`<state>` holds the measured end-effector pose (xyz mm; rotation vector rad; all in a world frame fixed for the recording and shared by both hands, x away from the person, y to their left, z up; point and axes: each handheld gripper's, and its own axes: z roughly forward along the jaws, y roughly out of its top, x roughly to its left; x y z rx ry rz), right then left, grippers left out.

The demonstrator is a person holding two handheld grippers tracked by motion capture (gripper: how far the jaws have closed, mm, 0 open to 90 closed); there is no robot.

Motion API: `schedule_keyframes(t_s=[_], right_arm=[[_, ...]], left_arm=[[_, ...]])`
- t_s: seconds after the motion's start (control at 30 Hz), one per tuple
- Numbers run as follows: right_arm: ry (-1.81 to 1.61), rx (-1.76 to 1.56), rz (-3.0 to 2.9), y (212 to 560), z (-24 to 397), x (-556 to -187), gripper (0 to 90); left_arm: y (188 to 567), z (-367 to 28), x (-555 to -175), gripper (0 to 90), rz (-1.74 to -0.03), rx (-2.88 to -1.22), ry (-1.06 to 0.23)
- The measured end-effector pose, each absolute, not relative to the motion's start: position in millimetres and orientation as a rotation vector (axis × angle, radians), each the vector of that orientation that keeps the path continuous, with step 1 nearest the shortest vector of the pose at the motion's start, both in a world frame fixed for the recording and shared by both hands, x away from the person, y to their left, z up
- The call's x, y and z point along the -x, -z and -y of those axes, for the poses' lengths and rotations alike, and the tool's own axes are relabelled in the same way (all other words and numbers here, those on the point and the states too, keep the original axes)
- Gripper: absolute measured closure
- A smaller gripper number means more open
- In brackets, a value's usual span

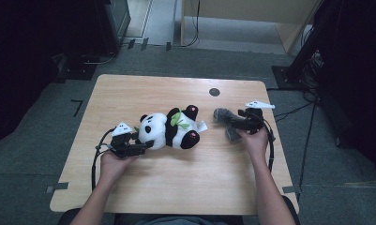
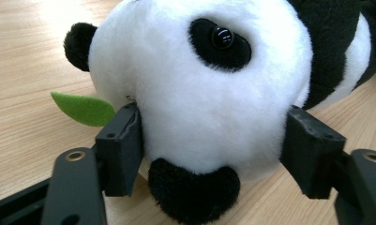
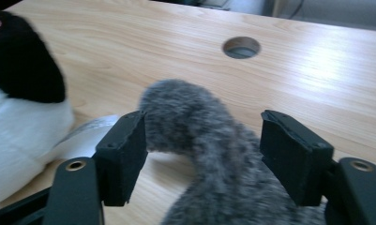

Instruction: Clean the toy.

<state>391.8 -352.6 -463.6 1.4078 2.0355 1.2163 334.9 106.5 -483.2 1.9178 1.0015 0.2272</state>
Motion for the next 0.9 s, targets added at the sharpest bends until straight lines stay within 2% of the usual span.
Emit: schedule_keyframes(t_s=[0.2, 0.47, 0.9], right_arm=[[-1.281, -1.350, -2.084, 458, 334, -381, 22.7], [-1.372, -1.275, -2.108, 443, 316, -363, 13.9], [-1.469, -1.118, -2.211, 432, 281, -337, 13.1]], left_arm=[[485, -107, -336, 20.4, -0.992, -1.912, -0.213], [486, -105, -338, 14.9, -0.990, -1.913, -0.203], [488, -104, -340, 13.6, -0.990, -1.899, -0.231]])
